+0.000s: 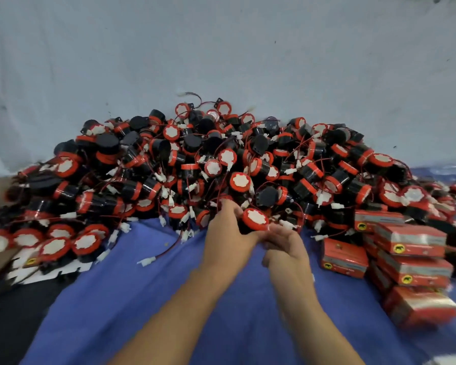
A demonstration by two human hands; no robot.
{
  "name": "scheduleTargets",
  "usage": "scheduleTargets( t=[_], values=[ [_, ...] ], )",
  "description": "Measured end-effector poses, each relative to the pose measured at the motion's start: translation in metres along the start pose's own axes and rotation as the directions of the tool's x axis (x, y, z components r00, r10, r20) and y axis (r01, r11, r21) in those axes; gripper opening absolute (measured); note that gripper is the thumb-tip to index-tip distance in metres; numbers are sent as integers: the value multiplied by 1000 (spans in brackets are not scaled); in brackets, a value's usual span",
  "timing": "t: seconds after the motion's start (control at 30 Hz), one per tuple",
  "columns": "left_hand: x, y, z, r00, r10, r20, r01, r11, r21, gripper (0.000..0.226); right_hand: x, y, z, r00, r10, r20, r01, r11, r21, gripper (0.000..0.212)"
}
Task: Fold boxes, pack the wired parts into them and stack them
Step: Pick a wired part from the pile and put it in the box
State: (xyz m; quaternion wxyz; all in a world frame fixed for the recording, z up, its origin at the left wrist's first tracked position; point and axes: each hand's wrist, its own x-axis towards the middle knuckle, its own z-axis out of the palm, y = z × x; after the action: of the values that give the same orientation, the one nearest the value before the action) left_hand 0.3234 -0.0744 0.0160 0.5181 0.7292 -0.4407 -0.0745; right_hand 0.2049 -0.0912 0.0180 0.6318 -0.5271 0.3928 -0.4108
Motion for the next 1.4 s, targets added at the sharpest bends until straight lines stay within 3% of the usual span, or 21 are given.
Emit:
scheduleTargets(
  t=[0.17,0.27,0.37,0.47,0.57,0.7,0.8,0.93,1.03,1.13,1.27,1.4],
  values=[
    [-27,32,-42,996,12,86,-14,1000,19,66,-36,-22,-12,983,167,80,-177,972,155,46],
    [-48,53,-65,987,35,158,-24,997,-71,56,-53,-39,-18,936,323,138,-351,875,332,22],
    [-74,74,-90,959,24,283,23,987,-162,30,-69,-57,-25,892,338,301,-434,825,362,34],
    [-108,90,-112,947,39,320,52,961,-272,24,-84,-71,-31,894,305,328,-414,844,342,29],
    [-144,91,-130,948,43,314,68,941,-333,35,-101,-75,-36,921,242,307,-333,896,293,26],
    [-189,83,-147,985,-9,170,41,982,-183,34,-128,-74,-55,972,102,212,-151,961,230,14],
    [-221,77,-158,985,20,170,7,987,-158,41,-152,-74,-69,985,-29,170,3,988,153,13],
    [-256,72,-156,988,91,128,-106,988,114,52,-180,-73,-78,978,-175,111,178,984,-13,13],
    [-275,68,-145,984,104,142,-134,965,227,45,-197,-70,-85,952,-255,170,289,930,-226,15],
    [-285,60,-136,977,89,195,-139,954,264,43,-209,-63,-89,936,-238,260,332,843,-423,14],
    [-290,50,-127,942,196,271,-292,878,380,34,-213,-49,-84,928,-231,293,363,742,-564,25],
    [-300,37,-115,928,224,298,-350,796,494,31,-214,-38,-79,890,-203,408,447,567,-692,18]
  ],
)
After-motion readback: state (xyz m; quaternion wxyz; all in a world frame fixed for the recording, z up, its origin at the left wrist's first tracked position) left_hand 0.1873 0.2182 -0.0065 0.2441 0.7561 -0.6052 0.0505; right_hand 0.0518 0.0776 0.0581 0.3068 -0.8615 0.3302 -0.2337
